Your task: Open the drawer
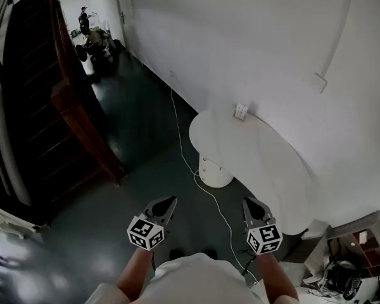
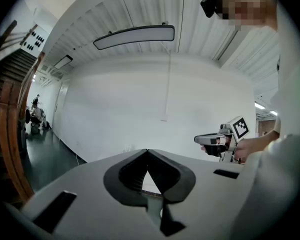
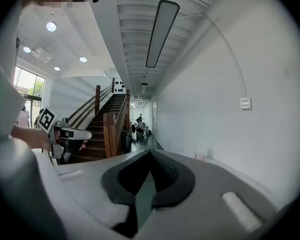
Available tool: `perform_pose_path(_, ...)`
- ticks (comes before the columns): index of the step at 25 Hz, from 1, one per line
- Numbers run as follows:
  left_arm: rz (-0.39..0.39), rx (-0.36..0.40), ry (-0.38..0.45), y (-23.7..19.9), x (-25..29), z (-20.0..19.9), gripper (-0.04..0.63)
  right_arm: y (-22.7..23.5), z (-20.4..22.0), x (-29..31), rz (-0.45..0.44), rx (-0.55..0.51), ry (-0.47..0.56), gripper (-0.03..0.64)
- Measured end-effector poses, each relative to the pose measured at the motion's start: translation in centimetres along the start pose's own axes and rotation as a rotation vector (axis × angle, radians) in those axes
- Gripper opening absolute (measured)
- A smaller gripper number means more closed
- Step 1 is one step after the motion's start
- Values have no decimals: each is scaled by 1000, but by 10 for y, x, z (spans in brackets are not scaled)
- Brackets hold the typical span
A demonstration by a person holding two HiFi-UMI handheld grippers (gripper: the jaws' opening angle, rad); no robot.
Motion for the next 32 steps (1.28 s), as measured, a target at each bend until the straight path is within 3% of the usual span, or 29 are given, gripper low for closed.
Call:
perform_pose_path(19, -53, -28, -28, 26, 23, 7, 5, 43, 9, -2, -25, 38, -11, 11)
perform_pose_path(32, -115, -66, -30, 64, 49, 23, 6, 84, 34, -2, -114, -11, -64, 11)
Point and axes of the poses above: the fingertips, and each gripper's own axes: x forward along the fingers, y to its right, z out of its underside, the point moved 10 cm from there along -x, backward along the fingers, and after that the axes turned 8 degrees about -y, right-handed, at the moved point
